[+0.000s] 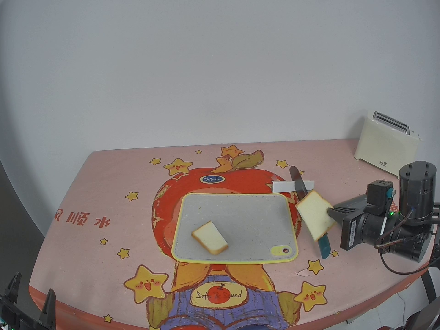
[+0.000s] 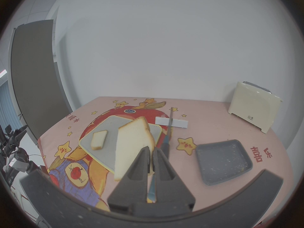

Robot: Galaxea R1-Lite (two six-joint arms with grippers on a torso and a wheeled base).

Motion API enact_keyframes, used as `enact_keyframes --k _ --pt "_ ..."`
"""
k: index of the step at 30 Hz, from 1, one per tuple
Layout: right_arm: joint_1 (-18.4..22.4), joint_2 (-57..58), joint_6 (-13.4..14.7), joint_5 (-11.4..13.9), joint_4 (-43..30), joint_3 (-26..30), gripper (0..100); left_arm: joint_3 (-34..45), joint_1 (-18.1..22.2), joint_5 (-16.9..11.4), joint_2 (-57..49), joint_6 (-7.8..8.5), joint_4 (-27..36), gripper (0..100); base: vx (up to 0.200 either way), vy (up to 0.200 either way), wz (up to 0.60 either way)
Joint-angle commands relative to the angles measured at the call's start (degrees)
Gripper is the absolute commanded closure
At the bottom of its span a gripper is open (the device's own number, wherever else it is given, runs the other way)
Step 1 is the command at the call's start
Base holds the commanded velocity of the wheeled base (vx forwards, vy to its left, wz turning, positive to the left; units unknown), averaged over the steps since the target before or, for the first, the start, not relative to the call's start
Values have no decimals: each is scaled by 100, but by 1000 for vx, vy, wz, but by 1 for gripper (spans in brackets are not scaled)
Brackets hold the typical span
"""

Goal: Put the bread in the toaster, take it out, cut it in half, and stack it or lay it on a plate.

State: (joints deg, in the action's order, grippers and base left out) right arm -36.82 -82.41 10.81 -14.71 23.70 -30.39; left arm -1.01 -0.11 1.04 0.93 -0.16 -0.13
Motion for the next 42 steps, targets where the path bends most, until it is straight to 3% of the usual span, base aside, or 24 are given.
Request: enact_keyframes --k 1,23,32,42 --pt "-1 49 0 4 -14 7 100 101 2 2 -57 -2 -4 0 0 0 0" --pt "-1 23 0 4 -6 24 100 101 2 2 -57 -2 -4 0 0 -27 0" --pt "8 23 0 4 -6 33 100 101 2 -7 -57 -2 -4 0 0 -200 0" --pt "-1 5 0 4 -14 42 100 101 11 -7 -57 -2 -4 0 0 0 0"
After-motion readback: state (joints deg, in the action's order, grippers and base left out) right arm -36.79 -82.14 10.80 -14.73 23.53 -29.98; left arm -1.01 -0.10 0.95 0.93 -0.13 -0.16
